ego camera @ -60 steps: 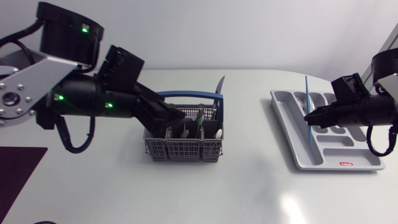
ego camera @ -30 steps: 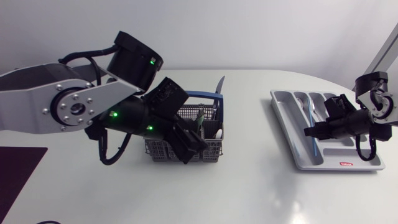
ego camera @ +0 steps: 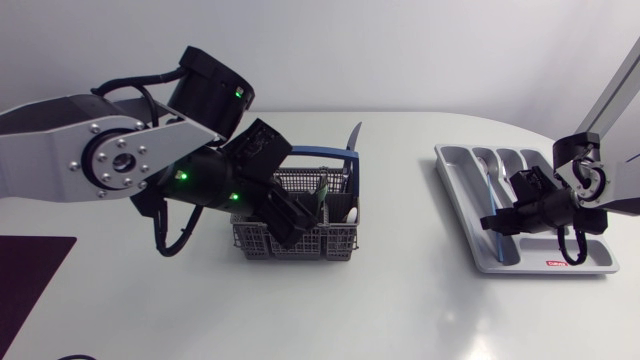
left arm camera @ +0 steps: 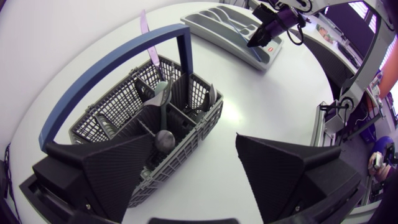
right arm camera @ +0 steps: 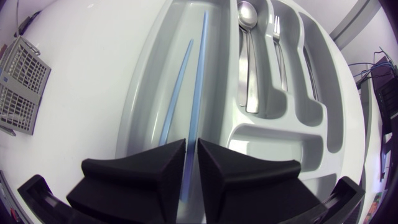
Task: Sort the cutlery from the basket into the organizer compartments.
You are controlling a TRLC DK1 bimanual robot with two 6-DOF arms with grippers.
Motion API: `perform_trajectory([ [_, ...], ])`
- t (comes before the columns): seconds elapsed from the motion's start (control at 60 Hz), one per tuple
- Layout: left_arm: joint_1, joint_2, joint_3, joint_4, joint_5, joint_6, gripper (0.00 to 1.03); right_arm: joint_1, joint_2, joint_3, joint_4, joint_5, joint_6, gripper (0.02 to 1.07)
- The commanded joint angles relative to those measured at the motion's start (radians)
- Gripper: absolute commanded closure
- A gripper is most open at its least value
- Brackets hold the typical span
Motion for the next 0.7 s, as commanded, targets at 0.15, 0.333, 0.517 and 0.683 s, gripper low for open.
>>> perform_trajectory([
  [0.15, -0.005, -0.001, -0.03, 0.007, -0.123, 0.019, 0.12, 0.023, -0.014, -0.048, 0.016, 0.029, 0.006, 0.32],
  [0.333, -0.072, -0.006, -0.01, -0.002, -0.246, 0.0, 0.12, 0.056, -0.106, -0.095, 0.009, 0.029, 0.009, 0.21],
  [0.517, -0.057, -0.036, -0.022, -0.022, -0.252, 0.003, 0.12, 0.15, -0.33, -0.137, -0.085, -0.03, 0.056, 0.2],
  [0.683, -0.039, -0.066, -0.039, -0.023, -0.253, 0.005, 0.12, 0.286, -0.448, -0.092, -0.209, -0.122, 0.154, 0.2],
])
